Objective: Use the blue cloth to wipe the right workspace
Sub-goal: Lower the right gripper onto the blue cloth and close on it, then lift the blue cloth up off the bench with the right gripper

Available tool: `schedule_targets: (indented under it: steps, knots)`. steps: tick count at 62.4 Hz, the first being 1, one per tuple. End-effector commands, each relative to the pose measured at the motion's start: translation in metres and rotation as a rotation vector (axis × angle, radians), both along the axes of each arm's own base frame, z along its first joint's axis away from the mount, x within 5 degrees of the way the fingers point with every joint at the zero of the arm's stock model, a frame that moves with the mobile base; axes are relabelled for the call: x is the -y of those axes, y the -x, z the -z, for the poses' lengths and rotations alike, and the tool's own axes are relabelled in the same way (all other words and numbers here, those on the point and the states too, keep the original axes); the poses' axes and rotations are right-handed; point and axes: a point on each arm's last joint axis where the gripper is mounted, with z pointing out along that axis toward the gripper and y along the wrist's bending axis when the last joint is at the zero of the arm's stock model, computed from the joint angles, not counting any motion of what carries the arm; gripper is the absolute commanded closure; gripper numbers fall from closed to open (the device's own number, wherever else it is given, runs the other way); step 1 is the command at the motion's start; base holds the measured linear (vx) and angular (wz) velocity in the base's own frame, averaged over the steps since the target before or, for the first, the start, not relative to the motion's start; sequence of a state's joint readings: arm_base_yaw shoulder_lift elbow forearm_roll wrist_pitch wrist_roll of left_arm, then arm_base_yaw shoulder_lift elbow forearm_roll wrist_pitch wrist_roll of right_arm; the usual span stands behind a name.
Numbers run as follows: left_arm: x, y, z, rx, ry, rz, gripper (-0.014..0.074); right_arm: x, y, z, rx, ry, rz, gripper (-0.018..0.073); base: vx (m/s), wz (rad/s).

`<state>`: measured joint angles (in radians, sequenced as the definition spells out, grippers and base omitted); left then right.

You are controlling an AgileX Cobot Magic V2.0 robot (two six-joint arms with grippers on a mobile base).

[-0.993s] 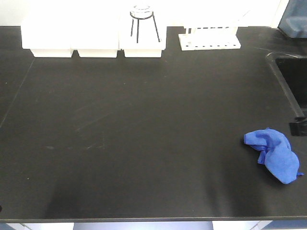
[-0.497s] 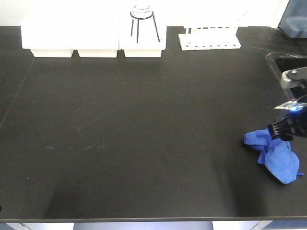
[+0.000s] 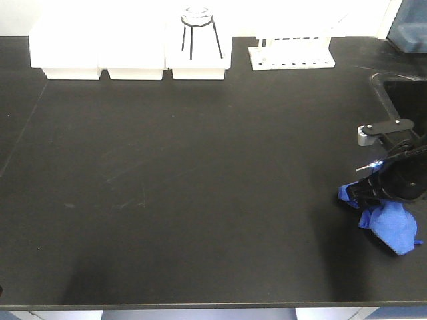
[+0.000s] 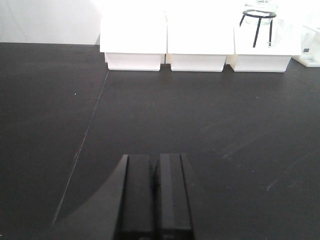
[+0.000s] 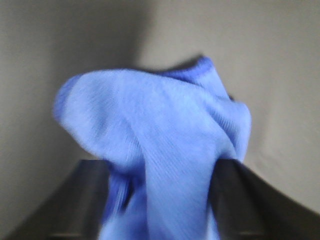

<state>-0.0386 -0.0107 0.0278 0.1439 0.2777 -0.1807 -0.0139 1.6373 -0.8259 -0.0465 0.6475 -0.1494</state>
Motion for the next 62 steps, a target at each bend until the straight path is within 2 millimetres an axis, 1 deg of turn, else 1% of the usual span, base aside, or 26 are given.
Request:
schedule_targets:
  steps: [1, 6, 10, 14, 20, 27, 34, 40, 43, 48, 51, 53, 56, 57, 62]
  knots:
    - [0.001, -0.001, 0.002, 0.064, 0.009, 0.017, 0.0602, 0.002, -0.009, -0.011, 0.077, 0.008, -0.004, 0.0221, 0.00, 0.00]
    - [0.001, -0.001, 0.002, 0.064, 0.009, 0.017, 0.0602, 0.002, -0.009, -0.010, 0.071, 0.009, -0.006, 0.0329, 0.00, 0.00]
    - [0.001, -0.001, 0.002, 0.064, 0.009, 0.017, 0.0602, 0.002, -0.009, -0.010, 0.068, 0.010, -0.007, 0.0461, 0.00, 0.00]
    - [0.001, -0.001, 0.002, 0.064, 0.009, 0.017, 0.0602, 0.002, -0.008, -0.011, 0.063, 0.013, -0.010, 0.0574, 0.00, 0.00]
    - [0.001, -0.001, 0.002, 0.064, 0.009, 0.017, 0.0602, 0.002, -0.006, -0.018, 0.085, 0.015, -0.019, 0.0570, 0.00, 0.00]
    - [0.001, -0.001, 0.002, 0.064, 0.009, 0.017, 0.0602, 0.001, -0.001, -0.040, 0.169, 0.011, -0.017, 0.0566, 0.00, 0.00]
    - [0.001, -0.001, 0.002, 0.064, 0.009, 0.017, 0.0602, -0.001, 0.009, -0.074, 0.304, -0.005, -0.018, 0.0564, 0.00, 0.00]
    - [0.001, -0.001, 0.002, 0.064, 0.009, 0.017, 0.0602, -0.003, 0.025, -0.105, 0.428, -0.024, -0.022, 0.0564, 0.00, 0.00]
    - [0.001, -0.001, 0.002, 0.064, 0.009, 0.017, 0.0602, -0.004, 0.037, -0.125, 0.506, -0.032, -0.029, 0.0564, 0.00, 0.00]
    - [0.001, -0.001, 0.002, 0.064, 0.009, 0.017, 0.0602, -0.006, 0.056, -0.149, 0.610, -0.041, -0.045, 0.0564, 0.00, 0.00]
    - [0.001, -0.001, 0.002, 0.064, 0.009, 0.017, 0.0602, -0.007, 0.072, -0.166, 0.684, -0.048, -0.048, 0.0564, 0.00, 0.00]
    - [0.001, -0.001, 0.002, 0.064, 0.009, 0.017, 0.0602, -0.008, 0.086, -0.178, 0.749, -0.054, -0.048, 0.0564, 0.00, 0.00]
    - [0.001, -0.001, 0.002, 0.064, 0.009, 0.017, 0.0602, -0.009, 0.101, -0.189, 0.810, -0.061, -0.048, 0.0564, 0.00, 0.00]
    - [0.001, -0.001, 0.002, 0.064, 0.009, 0.017, 0.0602, -0.009, 0.108, -0.193, 0.842, -0.062, -0.050, 0.0564, 0.00, 0.00]
    - [0.001, -0.001, 0.002, 0.064, 0.009, 0.017, 0.0602, -0.010, 0.136, -0.200, 0.934, -0.063, -0.053, 0.0563, 0.00, 0.00]
